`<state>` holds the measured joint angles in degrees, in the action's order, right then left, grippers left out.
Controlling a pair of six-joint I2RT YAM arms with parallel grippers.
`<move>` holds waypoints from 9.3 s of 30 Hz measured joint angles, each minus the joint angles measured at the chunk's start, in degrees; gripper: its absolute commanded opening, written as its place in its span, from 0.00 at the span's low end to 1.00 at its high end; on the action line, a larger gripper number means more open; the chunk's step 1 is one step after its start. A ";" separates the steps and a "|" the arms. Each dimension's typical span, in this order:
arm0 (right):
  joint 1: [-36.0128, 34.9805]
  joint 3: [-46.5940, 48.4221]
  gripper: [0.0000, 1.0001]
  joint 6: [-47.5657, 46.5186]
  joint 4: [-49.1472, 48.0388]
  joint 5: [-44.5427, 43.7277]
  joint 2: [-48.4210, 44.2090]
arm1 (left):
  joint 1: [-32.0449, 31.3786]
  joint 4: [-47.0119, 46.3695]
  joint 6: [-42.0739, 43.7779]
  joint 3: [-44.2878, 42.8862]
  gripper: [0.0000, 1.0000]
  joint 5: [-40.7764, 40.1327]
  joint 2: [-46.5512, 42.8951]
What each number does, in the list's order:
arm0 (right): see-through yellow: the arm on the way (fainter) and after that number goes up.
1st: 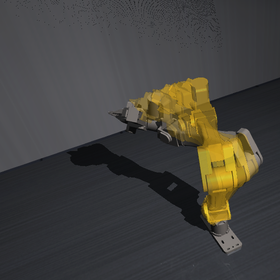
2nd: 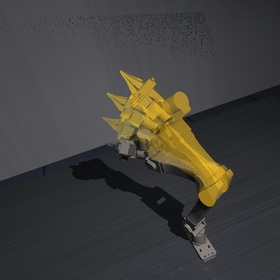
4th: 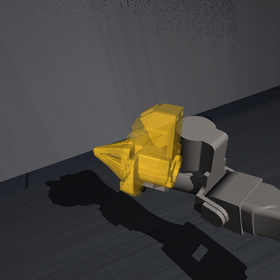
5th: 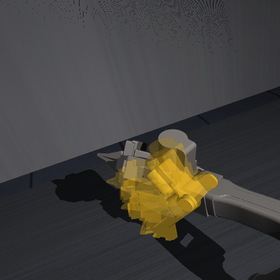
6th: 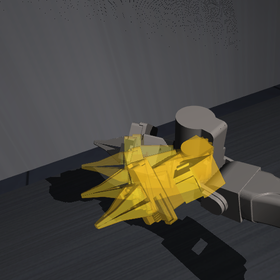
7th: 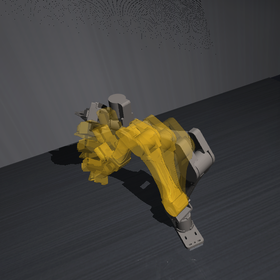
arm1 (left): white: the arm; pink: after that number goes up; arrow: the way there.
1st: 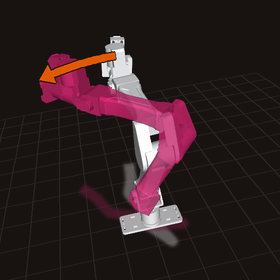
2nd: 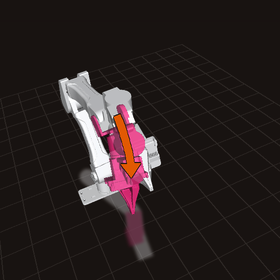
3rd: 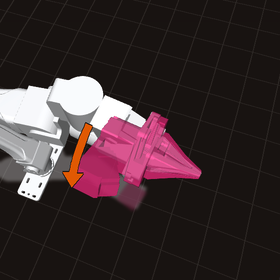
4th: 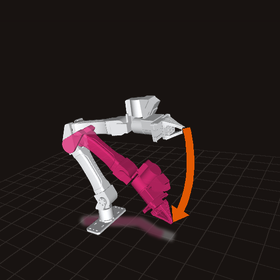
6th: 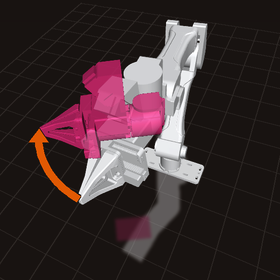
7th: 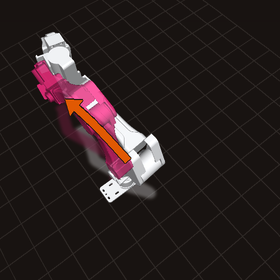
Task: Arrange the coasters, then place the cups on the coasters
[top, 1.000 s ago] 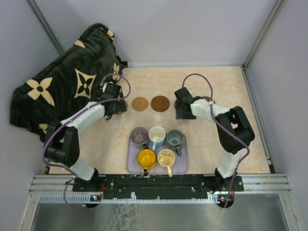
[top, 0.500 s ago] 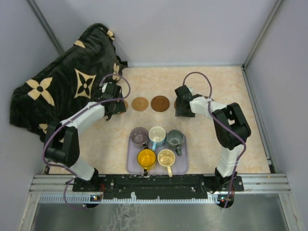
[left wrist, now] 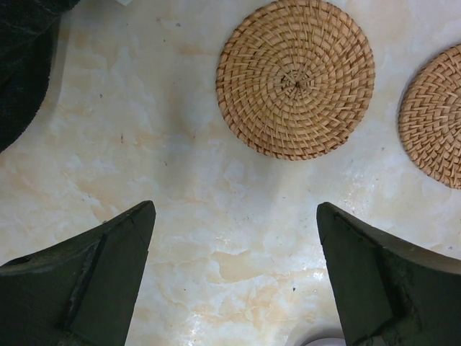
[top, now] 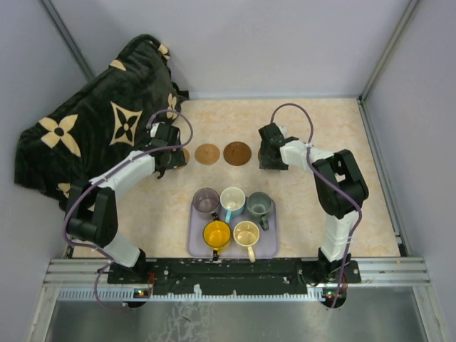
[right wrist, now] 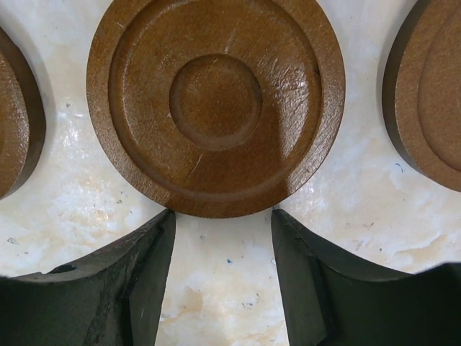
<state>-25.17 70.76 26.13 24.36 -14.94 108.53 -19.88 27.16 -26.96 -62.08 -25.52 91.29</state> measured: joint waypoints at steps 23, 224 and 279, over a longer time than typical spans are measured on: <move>0.24 3.89 0.55 -0.46 0.68 0.07 2.82 | 0.00 0.11 -0.02 0.00 0.99 -1.11 1.01; -26.49 -24.02 0.81 21.22 31.28 -16.83 -64.48 | -9.01 5.05 1.90 19.06 0.99 9.22 -47.19; -37.94 -29.16 0.54 28.22 17.51 -10.67 -43.25 | -9.01 1.11 1.49 21.53 0.99 10.12 -39.43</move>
<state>-63.11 41.60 54.35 41.87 -25.61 65.28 -28.88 28.27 -25.47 -40.56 -15.40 51.86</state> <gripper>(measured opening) 0.543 0.995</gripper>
